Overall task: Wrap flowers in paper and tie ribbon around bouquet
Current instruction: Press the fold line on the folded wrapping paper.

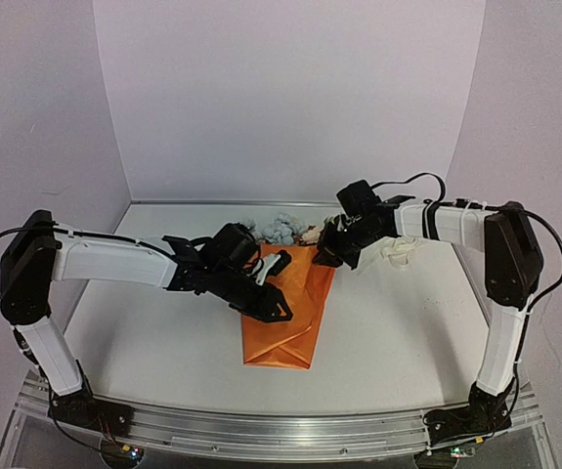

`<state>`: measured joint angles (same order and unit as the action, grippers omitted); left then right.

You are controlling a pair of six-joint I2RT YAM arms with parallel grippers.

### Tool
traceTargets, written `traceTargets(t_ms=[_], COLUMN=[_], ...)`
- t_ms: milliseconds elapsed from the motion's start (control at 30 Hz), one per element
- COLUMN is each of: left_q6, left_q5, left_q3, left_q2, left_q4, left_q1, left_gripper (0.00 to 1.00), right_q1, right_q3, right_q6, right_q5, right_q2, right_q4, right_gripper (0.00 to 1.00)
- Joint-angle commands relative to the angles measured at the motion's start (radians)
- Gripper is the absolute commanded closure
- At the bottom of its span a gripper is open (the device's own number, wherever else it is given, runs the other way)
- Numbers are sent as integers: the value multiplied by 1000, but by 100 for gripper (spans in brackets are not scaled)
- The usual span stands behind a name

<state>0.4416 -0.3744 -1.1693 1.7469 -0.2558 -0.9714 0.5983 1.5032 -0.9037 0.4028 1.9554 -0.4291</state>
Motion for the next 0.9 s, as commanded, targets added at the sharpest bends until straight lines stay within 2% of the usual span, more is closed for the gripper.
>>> traceTargets(t_ms=[0,133,367,533,867], left_q6=[32,35,23,20,40], left_q5=[-25,-31,-47,-60,-79], left_q3=[72,110,99,82,90], left_q2=[-43,-24,52,92,110], left_q4=[44,46,55,59,70], left_q1=[73,98,106,106,105], left_gripper=[72,81,90,91,91], right_q1=[-13,-22,-39,-58,-59], right_q3=[8,-11,-60,-52,90], right_q6=[90,107,153,169,228], right_q5=[39,42,-1,5,34], right_q2=[2,3,-14,-21,53], right_q4=[-36,-42,-59,-86,-208], right_gripper=[100,100,100,98,98])
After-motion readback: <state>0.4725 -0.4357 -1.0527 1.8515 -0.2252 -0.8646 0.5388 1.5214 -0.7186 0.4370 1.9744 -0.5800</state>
